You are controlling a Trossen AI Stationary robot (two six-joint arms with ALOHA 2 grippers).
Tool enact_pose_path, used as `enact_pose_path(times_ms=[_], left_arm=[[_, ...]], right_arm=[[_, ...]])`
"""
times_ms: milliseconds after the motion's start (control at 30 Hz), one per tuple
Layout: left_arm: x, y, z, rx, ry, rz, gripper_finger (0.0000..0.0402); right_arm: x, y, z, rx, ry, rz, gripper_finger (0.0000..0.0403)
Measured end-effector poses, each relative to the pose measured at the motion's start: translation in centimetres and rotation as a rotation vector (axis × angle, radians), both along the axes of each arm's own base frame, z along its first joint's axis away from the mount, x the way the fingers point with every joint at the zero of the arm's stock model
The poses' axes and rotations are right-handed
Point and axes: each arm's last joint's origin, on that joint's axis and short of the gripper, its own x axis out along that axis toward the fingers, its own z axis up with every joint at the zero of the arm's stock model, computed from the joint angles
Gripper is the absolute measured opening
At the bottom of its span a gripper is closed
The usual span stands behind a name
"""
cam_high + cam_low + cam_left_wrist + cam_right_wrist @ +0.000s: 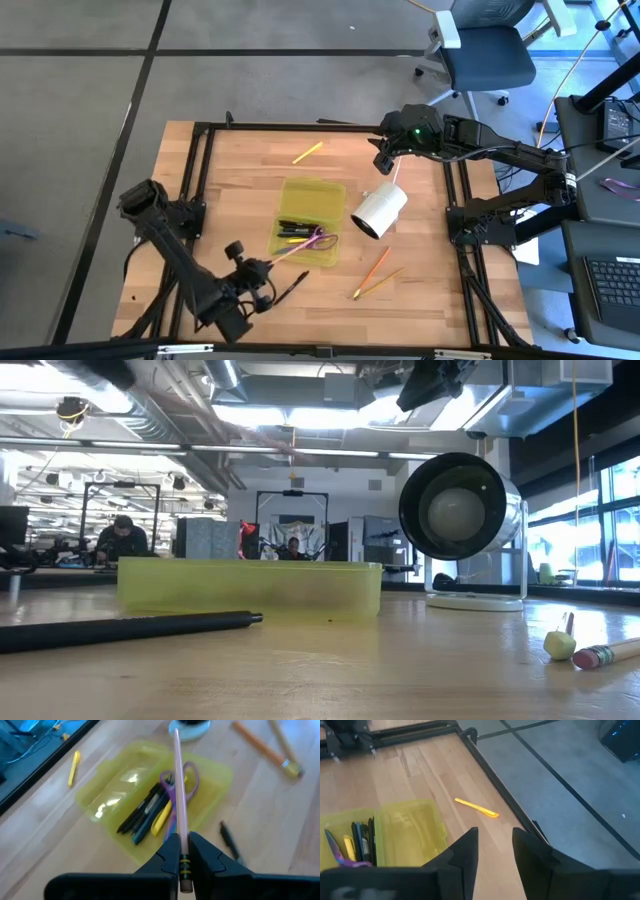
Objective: Pick & place school supplies into a supply box
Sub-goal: Put the pink pencil into the yellow supply box
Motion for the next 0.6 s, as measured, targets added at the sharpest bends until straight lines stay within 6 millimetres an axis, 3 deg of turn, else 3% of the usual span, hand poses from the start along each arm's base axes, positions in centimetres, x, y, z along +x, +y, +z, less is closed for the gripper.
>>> enact_pose_path(times_ms=[400,600], left_arm=[[4.2,2.1,3.3,-0.118,-0.069,-0.156,0.0013],[6.3,4.3,5.4,-0.099,-0.099,-0.275,0.0013]], right_arm=[[-0.1,0.0,-0.1,-0.025,0.029,0.023,0.0124],[-0.2,0.0,-0.2,-0.025,0.047,0.027,0.0124]])
